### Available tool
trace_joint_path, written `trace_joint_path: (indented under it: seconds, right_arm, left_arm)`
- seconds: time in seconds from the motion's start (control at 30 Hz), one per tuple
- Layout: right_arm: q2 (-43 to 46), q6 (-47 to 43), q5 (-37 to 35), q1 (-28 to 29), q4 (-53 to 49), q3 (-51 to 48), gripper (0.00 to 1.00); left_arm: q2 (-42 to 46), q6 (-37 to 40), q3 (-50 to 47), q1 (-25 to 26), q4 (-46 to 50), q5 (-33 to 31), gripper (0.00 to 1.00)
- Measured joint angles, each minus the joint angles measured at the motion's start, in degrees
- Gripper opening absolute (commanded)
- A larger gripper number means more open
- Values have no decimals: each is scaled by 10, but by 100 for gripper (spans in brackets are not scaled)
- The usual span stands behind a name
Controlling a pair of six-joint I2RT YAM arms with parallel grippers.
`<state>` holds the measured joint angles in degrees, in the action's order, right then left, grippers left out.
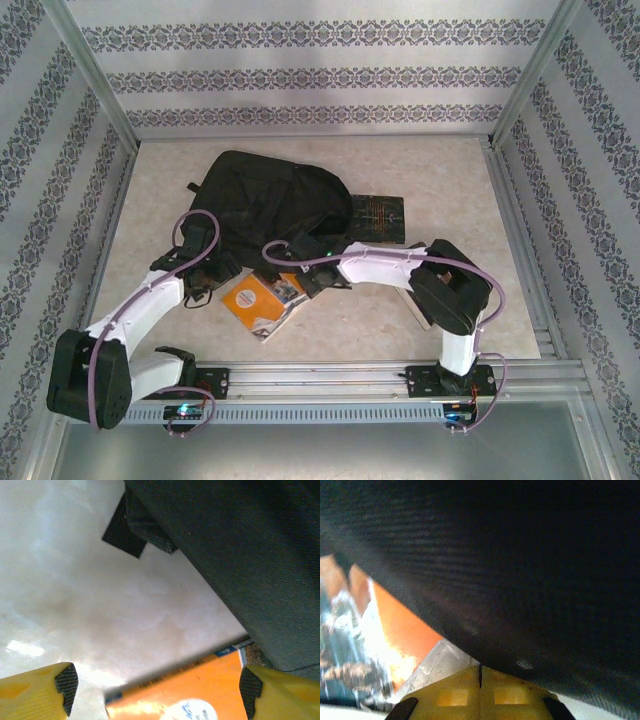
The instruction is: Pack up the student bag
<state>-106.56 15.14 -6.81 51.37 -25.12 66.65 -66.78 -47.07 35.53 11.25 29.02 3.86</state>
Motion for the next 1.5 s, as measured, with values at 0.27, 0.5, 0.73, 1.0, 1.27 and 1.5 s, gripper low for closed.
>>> trace_joint_path:
  seconds: [0.27, 0.5, 0.73, 1.0, 1.27, 1.5]
  right_arm:
    - [36, 12, -31, -78, -4, -16, 33]
    - [184, 42, 49, -74, 11, -79, 43]
    - [229, 99, 134, -89, 32, -161, 45]
    - [268, 203, 218, -176, 94, -285, 52]
    - [247, 244, 276, -207, 142, -320, 56]
    - [254, 245, 273, -228, 160, -333, 57]
  left_arm:
    - [-86, 2, -1, 55, -104, 80, 83]
    - [-120, 21, -28, 103, -224, 148, 80]
    - [-141, 45, -25, 114, -231, 150, 79]
    - [-180, 74, -3, 204, -294, 202, 80]
    - [-216, 70, 5, 260, -344, 316, 81]
    - [-223, 96, 23, 268, -315, 307, 79]
